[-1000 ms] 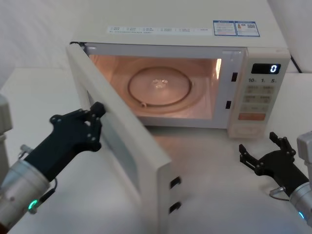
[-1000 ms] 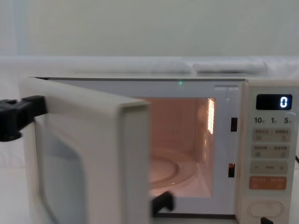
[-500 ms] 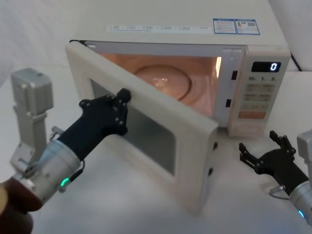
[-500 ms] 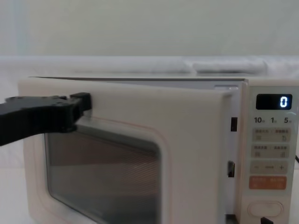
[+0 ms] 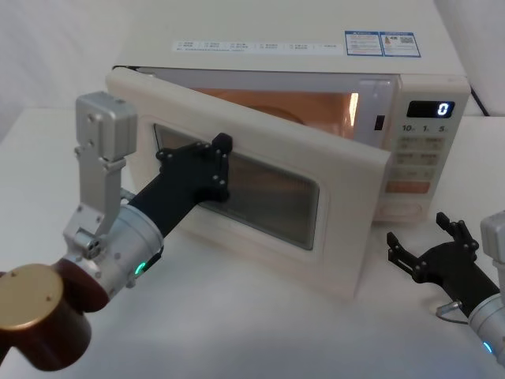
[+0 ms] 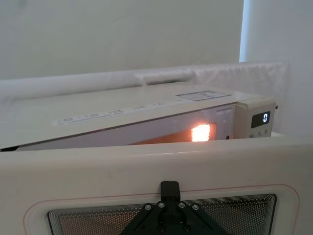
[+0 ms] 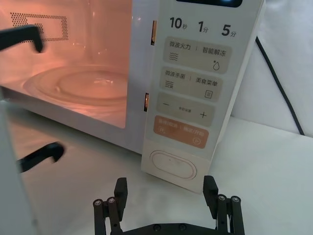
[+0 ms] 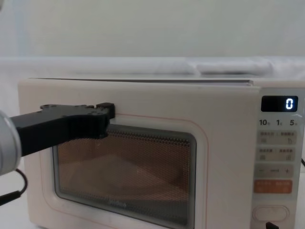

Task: Press the button to open the microwave door with one hand; close the microwave door with the other hand.

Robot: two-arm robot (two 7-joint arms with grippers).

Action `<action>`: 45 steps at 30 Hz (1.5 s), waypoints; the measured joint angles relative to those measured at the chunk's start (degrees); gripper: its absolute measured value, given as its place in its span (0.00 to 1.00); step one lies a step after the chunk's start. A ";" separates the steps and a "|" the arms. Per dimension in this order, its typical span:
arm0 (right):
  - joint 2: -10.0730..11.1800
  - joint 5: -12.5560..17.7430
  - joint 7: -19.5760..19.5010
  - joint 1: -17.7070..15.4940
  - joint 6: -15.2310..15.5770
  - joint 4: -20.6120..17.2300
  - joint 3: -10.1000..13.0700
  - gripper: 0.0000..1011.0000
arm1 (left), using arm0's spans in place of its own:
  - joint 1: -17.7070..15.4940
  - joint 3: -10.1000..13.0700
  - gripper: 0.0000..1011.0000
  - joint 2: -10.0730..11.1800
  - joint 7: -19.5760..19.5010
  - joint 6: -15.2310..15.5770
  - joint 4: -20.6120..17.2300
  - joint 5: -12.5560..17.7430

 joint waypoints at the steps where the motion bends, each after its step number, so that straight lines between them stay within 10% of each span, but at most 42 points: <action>1: 0.00 0.00 0.00 0.00 0.00 0.00 0.00 0.99 | -0.28 0.13 0.00 -0.19 0.04 0.07 0.21 0.20; 45: 0.00 0.00 0.00 0.00 0.00 0.00 0.00 0.99 | -9.89 3.28 0.00 -7.96 0.22 0.75 10.07 7.12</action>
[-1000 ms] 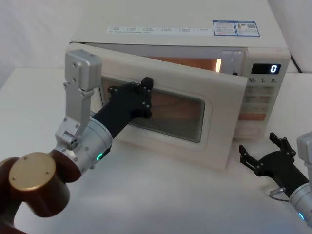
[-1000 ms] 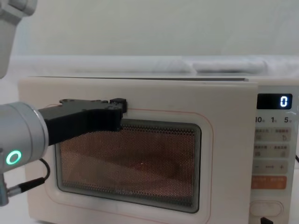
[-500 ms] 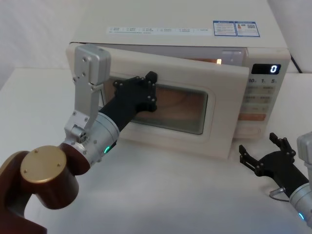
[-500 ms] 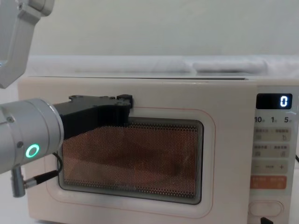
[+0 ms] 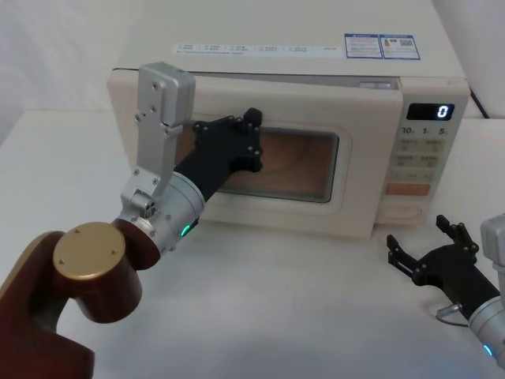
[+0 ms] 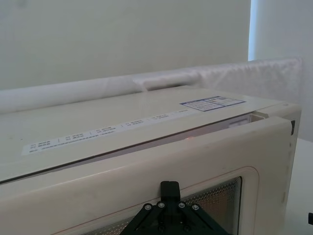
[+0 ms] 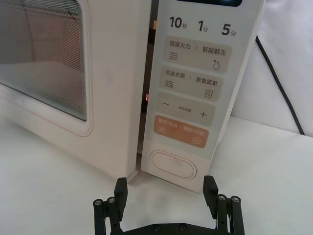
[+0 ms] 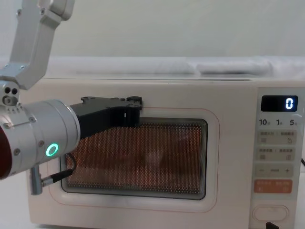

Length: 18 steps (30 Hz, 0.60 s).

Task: Press the button to open the microwave door with one hand; close the microwave door with the other hand.

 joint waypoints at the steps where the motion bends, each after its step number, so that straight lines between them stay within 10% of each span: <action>1: 0.00 0.00 0.00 0.00 0.00 0.00 0.00 0.99 | -0.08 0.02 0.00 -0.10 -0.01 0.00 0.16 0.08; 18: 0.00 0.00 0.00 0.00 0.00 0.00 0.00 0.99 | -1.73 0.12 0.00 -1.91 -0.17 -0.11 2.15 1.48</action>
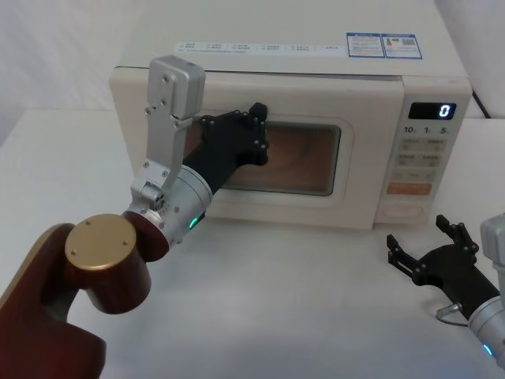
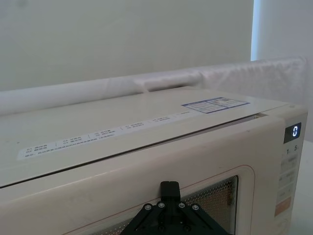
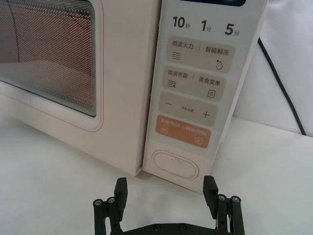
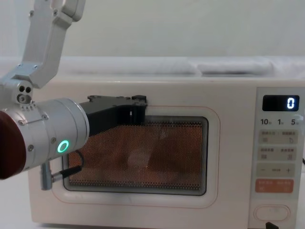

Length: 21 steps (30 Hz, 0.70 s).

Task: Press the button to open the microwave door with one hand; close the microwave door with the other hand.

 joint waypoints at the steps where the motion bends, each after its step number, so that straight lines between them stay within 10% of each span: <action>1: 0.00 0.00 0.00 0.00 0.00 0.00 0.00 0.99 | -0.01 -0.01 0.00 -0.04 -0.01 -0.01 0.04 0.02; 21: 0.00 0.00 0.00 0.00 0.00 0.00 0.00 0.99 | 0.08 -0.50 0.00 -0.84 -0.27 -0.54 0.90 0.15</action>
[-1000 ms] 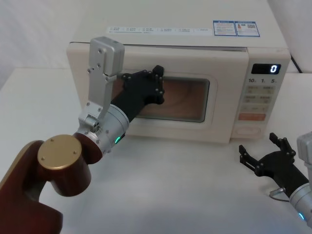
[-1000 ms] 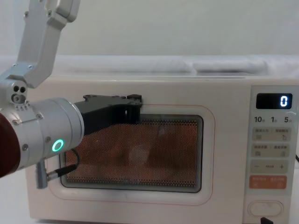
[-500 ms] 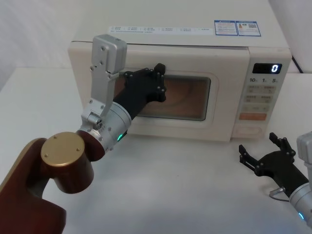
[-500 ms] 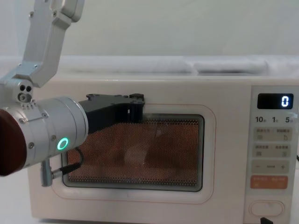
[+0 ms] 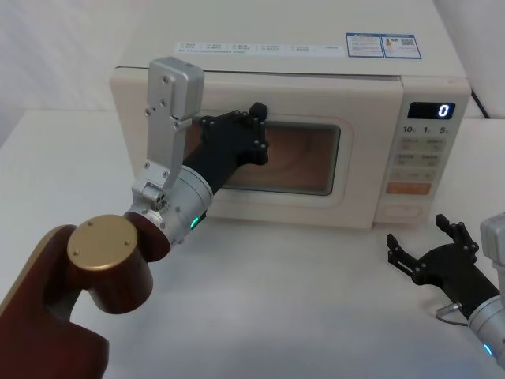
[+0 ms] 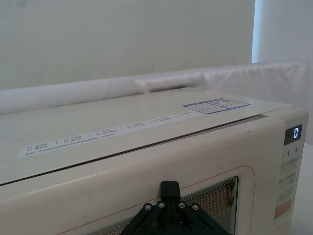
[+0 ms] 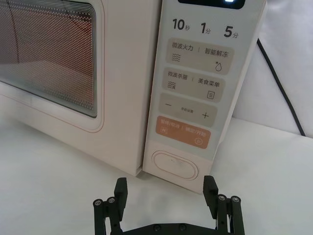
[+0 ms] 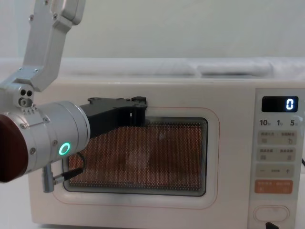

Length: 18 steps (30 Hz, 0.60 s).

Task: Press the button to open the microwave door with one hand; close the microwave door with the other hand.

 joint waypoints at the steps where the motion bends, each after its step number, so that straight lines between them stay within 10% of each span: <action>1: 0.00 0.00 0.00 0.00 0.00 0.00 0.00 0.99 | 0.00 -0.04 0.00 -0.04 0.01 -0.01 0.05 0.02; 18: 0.00 0.00 0.00 0.00 0.00 0.00 0.00 0.99 | -0.30 -0.29 0.00 -0.40 0.07 -0.06 0.71 0.10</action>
